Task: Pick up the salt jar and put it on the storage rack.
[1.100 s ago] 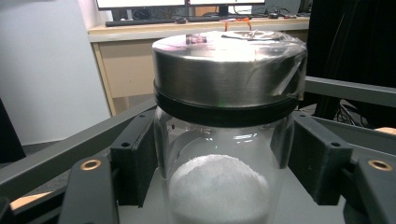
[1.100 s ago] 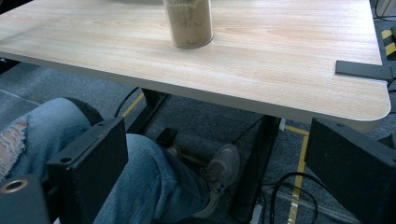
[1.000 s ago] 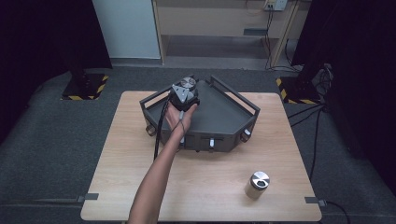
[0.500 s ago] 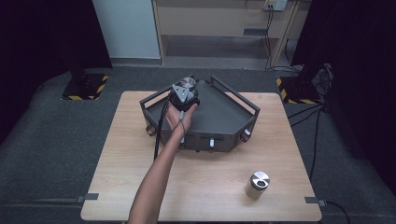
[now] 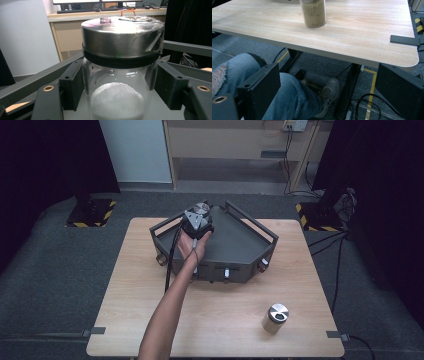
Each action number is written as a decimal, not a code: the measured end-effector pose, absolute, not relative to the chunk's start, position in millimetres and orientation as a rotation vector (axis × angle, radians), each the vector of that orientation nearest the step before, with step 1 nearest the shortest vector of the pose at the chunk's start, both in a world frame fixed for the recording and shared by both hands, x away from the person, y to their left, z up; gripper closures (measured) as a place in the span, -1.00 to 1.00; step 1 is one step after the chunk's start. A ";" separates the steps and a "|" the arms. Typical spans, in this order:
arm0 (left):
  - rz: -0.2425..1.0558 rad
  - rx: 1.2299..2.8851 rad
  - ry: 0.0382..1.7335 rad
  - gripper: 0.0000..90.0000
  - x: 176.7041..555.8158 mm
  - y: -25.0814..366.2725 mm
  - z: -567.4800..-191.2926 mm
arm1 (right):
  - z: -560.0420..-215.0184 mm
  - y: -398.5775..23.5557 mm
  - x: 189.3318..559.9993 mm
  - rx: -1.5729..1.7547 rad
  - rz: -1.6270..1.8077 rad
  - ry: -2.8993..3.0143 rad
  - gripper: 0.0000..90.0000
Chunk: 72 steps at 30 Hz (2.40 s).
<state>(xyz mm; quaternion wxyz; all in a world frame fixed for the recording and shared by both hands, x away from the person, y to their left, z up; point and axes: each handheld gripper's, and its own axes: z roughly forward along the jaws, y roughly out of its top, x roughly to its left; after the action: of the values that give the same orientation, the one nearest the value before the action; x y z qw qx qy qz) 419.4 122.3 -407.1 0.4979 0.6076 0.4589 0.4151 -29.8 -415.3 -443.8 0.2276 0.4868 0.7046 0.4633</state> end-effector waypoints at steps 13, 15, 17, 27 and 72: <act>1.100 1.454 1.079 -0.77 412.9 117.6 -415.2 | -443.5 -414.9 -30.1 1.342 1.278 1.939 -0.85; 1.100 1.453 1.076 -0.77 410.8 118.3 -414.8 | -443.5 -414.8 -30.0 1.340 1.278 1.941 -0.85; 1.092 1.451 1.084 -0.77 408.4 119.4 -413.1 | -443.4 -414.7 -29.8 1.339 1.281 1.943 -0.85; 1.072 1.450 1.095 -0.81 385.5 129.4 -398.2 | -440.9 -412.0 -32.9 1.315 1.288 1.942 -0.85; 1.017 1.533 1.032 -0.82 249.3 179.2 -394.2 | -432.6 -397.2 -40.4 1.219 1.283 1.976 -0.85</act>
<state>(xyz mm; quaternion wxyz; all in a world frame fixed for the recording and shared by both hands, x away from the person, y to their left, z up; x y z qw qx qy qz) 249.3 179.2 -394.2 0.4935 0.6323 0.4253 0.4193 -40.4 -397.2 -432.6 0.2422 0.4458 0.7228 0.4692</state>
